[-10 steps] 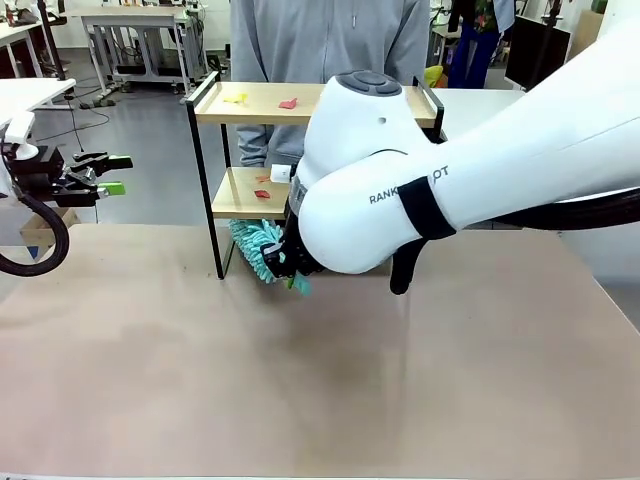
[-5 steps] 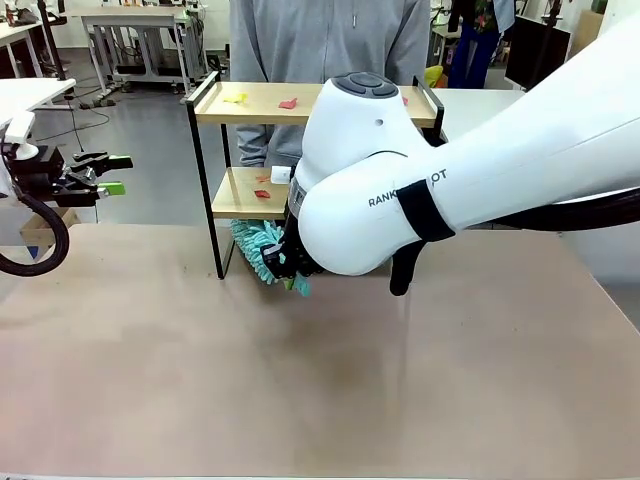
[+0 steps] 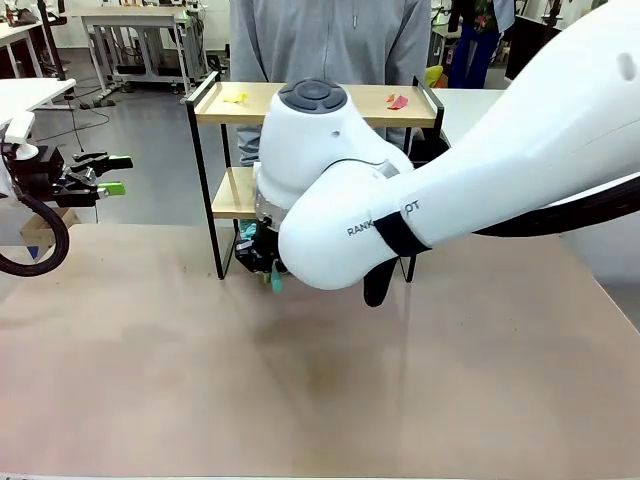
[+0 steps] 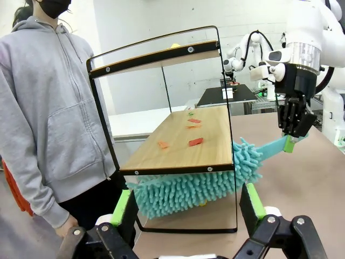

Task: Clean the shelf.
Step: Clean the specific section of the Shelf indicated by the human with the Duster.

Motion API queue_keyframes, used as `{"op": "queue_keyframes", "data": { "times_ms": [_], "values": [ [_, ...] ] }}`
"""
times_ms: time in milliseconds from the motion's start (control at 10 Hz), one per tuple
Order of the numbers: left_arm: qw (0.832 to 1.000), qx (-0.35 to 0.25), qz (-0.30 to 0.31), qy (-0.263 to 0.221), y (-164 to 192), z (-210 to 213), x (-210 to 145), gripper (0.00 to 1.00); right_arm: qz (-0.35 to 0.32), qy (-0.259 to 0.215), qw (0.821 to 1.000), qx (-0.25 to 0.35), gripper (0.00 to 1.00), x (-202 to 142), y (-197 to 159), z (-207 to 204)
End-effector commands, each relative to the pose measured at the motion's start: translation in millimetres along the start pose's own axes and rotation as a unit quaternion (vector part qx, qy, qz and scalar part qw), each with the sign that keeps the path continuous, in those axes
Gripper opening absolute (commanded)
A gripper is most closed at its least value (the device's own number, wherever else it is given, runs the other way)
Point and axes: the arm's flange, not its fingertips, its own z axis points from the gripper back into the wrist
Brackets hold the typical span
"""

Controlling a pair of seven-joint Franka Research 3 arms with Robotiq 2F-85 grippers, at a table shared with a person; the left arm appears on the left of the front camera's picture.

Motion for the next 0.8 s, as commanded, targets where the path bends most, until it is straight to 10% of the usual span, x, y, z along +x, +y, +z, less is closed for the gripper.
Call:
{"op": "queue_keyframes", "data": {
  "times_ms": [0, 700],
  "values": [
    [1.0, 0.001, -0.002, -0.001, -0.7, 0.5, 3.5, 1.0, -0.026, -0.02, 0.999, -0.025, 0.13, 11.1, 30.3, -24.4],
    [1.0, 0.001, -0.002, -0.001, -0.7, 0.5, 3.5, 1.0, -0.049, 0.014, 0.999, -0.018, 0.13, 6.0, 51.2, -63.4]
  ]
}}
